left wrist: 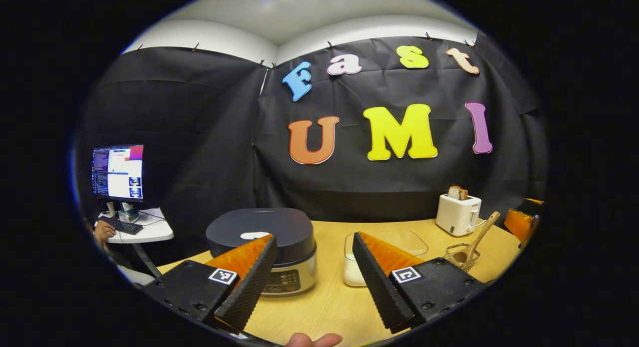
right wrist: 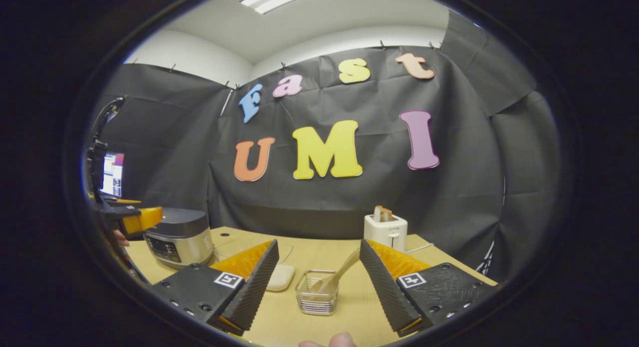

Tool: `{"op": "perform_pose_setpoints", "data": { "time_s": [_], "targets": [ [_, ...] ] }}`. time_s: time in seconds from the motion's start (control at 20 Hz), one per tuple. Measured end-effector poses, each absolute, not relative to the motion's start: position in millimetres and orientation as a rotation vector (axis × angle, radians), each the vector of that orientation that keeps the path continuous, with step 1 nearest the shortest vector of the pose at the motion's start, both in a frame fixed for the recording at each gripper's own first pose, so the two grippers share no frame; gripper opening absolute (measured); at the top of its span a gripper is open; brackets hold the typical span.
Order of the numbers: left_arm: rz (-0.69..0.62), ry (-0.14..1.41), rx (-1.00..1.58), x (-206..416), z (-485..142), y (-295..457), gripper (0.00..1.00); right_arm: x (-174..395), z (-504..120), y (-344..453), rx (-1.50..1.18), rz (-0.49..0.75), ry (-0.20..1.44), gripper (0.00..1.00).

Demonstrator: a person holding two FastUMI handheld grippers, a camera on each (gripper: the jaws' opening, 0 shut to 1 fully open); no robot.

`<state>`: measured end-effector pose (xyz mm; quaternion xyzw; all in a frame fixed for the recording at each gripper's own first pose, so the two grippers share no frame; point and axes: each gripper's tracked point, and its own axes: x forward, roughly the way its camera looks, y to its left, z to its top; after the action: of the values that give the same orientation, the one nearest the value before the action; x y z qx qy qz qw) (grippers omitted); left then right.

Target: Close the left gripper, press the button to open the rice cooker; take a wooden spoon from the chopstick holder with the right hand, scoop a spoonful of rice and pour it into the rice cooker, then put the wooden spoon back into the chopstick holder.

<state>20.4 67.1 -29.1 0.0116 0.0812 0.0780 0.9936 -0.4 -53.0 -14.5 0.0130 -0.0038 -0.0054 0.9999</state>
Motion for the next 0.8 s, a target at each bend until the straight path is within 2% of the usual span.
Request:
{"op": "perform_pose_setpoints", "data": {
  "time_s": [0.2, 0.35, 0.5, 0.8],
  "targets": [
    [0.147, 0.22, 0.039, 29, -27, 89, 0.96, 3, -19, -59, 0.049, 0.005, 0.005, 0.96],
    [0.145, 0.28, 0.015, 35, -26, 104, 0.81, 6, -23, -64, 0.029, 0.012, 0.007, 0.96],
    [0.131, 0.347, -0.019, 45, -26, 115, 0.76, 7, -28, -66, 0.033, 0.019, 0.007, 0.96],
    [0.137, 0.527, -0.045, 67, -36, 143, 0.45, 5, -21, -73, 0.016, 0.02, -0.028, 0.96]
  ]
}}
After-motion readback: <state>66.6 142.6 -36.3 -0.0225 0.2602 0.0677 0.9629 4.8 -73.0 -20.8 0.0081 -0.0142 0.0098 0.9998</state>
